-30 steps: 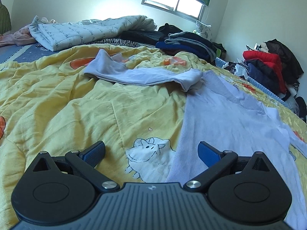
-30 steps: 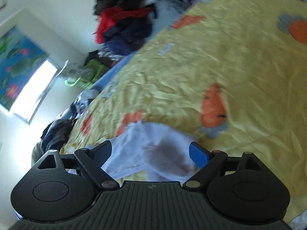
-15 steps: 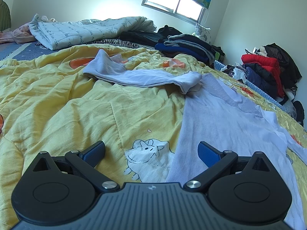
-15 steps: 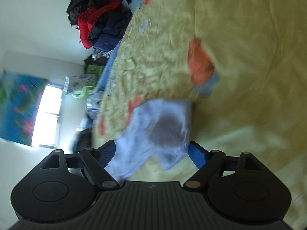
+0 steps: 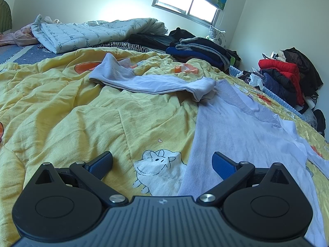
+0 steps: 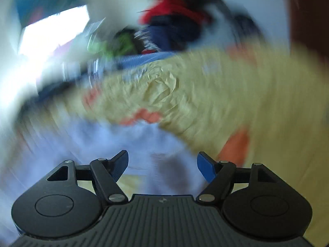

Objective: Fold small clothes

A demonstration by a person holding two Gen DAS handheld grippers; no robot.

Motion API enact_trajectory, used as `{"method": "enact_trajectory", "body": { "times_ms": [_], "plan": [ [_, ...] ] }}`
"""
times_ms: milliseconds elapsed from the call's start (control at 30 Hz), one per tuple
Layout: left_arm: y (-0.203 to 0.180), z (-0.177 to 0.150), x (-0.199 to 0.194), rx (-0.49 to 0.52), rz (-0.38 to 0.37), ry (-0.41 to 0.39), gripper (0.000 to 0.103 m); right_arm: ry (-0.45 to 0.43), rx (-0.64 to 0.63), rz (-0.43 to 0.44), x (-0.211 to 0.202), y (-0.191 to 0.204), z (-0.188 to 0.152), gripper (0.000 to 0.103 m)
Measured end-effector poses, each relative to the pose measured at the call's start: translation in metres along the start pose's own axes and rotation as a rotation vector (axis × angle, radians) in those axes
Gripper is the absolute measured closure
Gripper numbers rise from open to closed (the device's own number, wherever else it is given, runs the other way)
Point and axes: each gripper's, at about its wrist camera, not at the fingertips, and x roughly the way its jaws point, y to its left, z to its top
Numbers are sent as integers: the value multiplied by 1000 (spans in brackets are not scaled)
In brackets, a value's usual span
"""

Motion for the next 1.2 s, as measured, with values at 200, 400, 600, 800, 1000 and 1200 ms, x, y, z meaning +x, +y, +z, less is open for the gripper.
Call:
{"method": "enact_trajectory", "body": {
  "times_ms": [200,400,600,800,1000,1200],
  "plan": [
    [-1,1,1,11,6,6,0,148,-279,34,29,27,-8,75],
    [-12,12,-8,18,-92,27,0,123,-229,47,24,26,-2,75],
    [-54,33,-31,36,-363,-13,0,158,-147,78,29,2,-9,93],
    [-83,34,-31,14,-530,64,0,152,-134,77,34,-2,-15,93],
    [-100,32,-11,-89,-658,256,0,158,43,126,46,-21,-14,101],
    [-102,14,37,-375,-837,546,0,-37,189,513,-43,19,-14,100]
  ]
}}
